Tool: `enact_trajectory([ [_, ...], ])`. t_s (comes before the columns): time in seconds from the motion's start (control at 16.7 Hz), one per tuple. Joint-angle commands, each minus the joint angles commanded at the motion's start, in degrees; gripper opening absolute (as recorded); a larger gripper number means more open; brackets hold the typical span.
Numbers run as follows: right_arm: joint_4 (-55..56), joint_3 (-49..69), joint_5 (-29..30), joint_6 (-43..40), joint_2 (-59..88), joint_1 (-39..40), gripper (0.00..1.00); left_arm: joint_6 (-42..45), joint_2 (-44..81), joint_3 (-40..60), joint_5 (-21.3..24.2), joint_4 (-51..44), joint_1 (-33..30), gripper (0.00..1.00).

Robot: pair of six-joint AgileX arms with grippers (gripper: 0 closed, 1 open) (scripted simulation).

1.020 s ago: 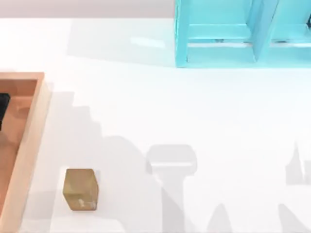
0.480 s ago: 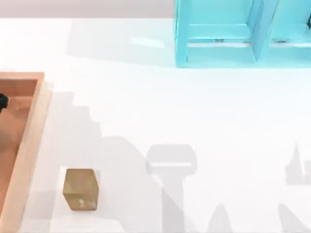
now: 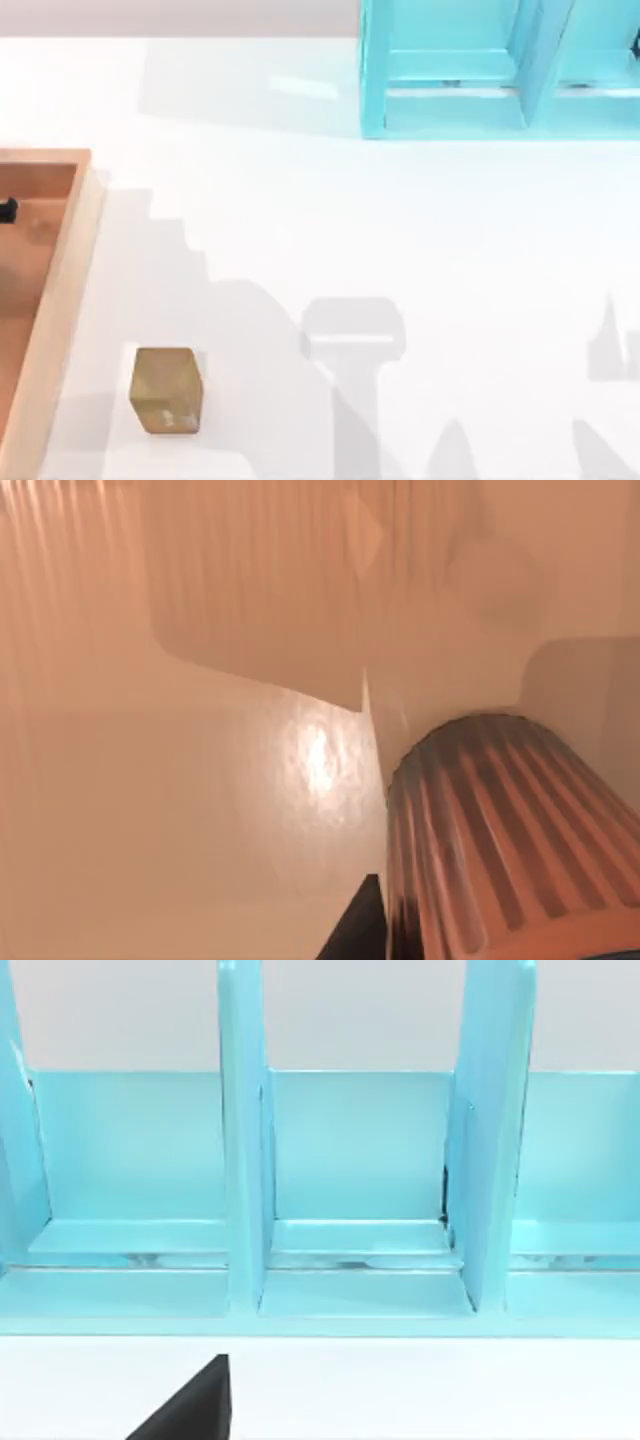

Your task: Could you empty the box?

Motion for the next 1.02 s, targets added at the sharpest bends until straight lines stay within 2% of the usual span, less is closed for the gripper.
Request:
enact_trajectory([
  [0.66, 0.0, 0.0, 0.0, 0.0, 0.0, 0.0, 1.0, -0.2, -0.9, 0.8, -0.1, -0.5, -0.1, 0.0],
  [1.02, 0.0, 0.0, 0.0, 0.0, 0.0, 0.0, 1.0, -2.9, -8.2, 14.1, -2.2, -7.3, -3.7, 0.0],
])
